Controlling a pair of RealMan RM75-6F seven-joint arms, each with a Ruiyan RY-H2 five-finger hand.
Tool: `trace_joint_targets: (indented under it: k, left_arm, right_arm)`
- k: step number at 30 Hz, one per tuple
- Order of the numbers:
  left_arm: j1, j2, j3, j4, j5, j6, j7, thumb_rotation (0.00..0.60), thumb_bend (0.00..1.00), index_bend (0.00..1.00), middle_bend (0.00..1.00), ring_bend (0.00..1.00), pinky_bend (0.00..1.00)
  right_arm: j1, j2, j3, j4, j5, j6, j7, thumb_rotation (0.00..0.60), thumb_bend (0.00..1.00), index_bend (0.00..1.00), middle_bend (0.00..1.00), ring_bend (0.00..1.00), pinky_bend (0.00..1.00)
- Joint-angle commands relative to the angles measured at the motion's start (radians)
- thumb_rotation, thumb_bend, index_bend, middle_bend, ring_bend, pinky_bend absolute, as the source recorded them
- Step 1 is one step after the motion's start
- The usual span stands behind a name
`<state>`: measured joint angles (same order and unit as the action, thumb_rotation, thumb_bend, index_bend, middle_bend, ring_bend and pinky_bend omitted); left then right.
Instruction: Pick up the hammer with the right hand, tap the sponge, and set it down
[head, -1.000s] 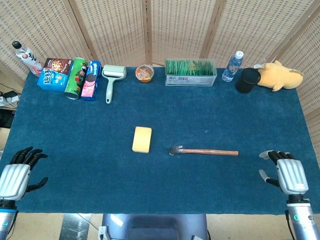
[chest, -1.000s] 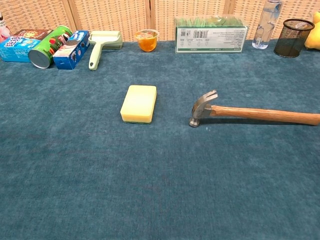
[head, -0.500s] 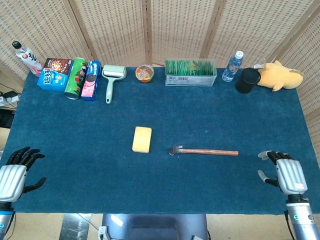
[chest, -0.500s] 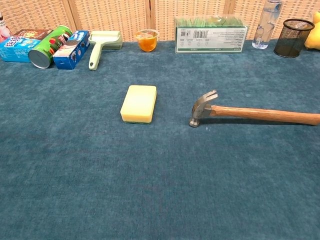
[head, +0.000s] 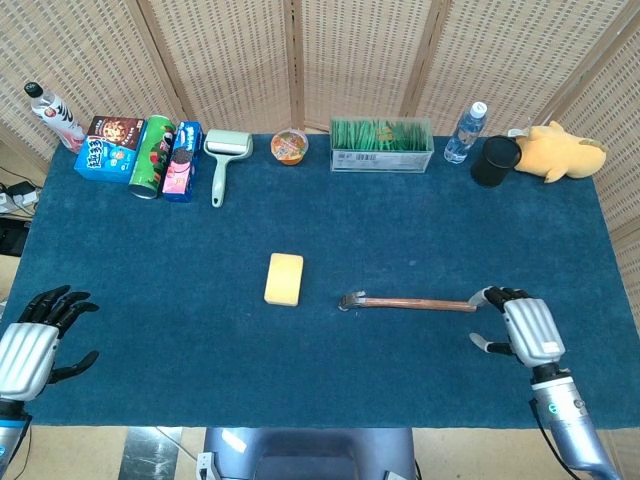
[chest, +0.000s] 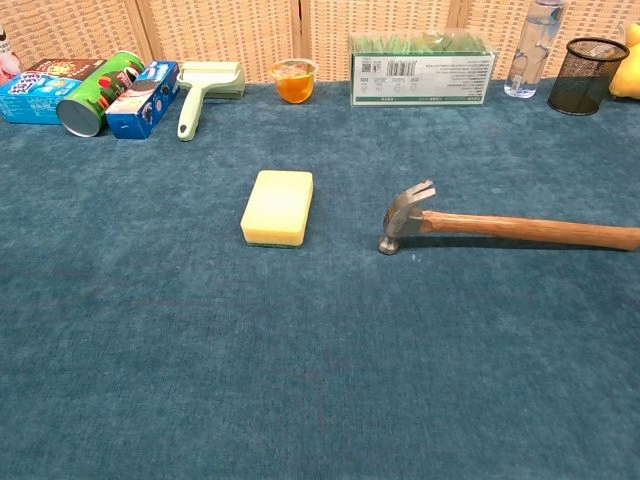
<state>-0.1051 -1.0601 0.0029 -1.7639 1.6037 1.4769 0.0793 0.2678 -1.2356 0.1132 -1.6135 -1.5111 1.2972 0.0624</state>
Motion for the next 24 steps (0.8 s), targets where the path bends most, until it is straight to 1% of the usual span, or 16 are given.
trace_joint_targets:
  k: [1, 3, 6, 11, 16, 24]
  left_arm:
    - [-0.013, 0.015, -0.006, -0.016, 0.005, -0.012, 0.011, 0.600, 0.23, 0.29, 0.21, 0.11, 0.11]
    - [-0.022, 0.023, -0.012, -0.027, 0.004, -0.019, 0.018, 0.600, 0.23, 0.29, 0.21, 0.11, 0.11]
    - [-0.034, 0.026, -0.019, -0.037, -0.002, -0.034, 0.024, 0.600, 0.24, 0.29, 0.21, 0.11, 0.11]
    - [-0.050, 0.023, -0.026, -0.039, -0.015, -0.056, 0.030, 0.600, 0.23, 0.29, 0.21, 0.11, 0.11]
    - [-0.058, 0.022, -0.034, -0.028, -0.034, -0.066, 0.020, 0.600, 0.24, 0.29, 0.21, 0.11, 0.11]
    - [-0.070, 0.017, -0.039, 0.006, -0.059, -0.089, -0.014, 0.600, 0.23, 0.29, 0.21, 0.11, 0.11]
  right_arm:
    - [0.049, -0.028, 0.024, -0.012, 0.025, -0.066, -0.031, 0.600, 0.26, 0.44, 0.44, 0.43, 0.39]
    - [0.076, -0.041, 0.034, -0.017, 0.047, -0.103, -0.058, 0.600, 0.30, 0.44, 0.44, 0.42, 0.38]
    - [0.116, -0.071, 0.049, -0.015, 0.087, -0.157, -0.106, 0.600, 0.33, 0.44, 0.44, 0.42, 0.37]
    - [0.177, -0.126, 0.078, -0.001, 0.161, -0.228, -0.176, 0.600, 0.33, 0.44, 0.44, 0.41, 0.35]
    - [0.224, -0.179, 0.099, 0.019, 0.237, -0.273, -0.241, 0.600, 0.33, 0.44, 0.44, 0.41, 0.35]
    - [0.287, -0.266, 0.111, 0.075, 0.335, -0.320, -0.336, 0.600, 0.33, 0.44, 0.44, 0.41, 0.34]
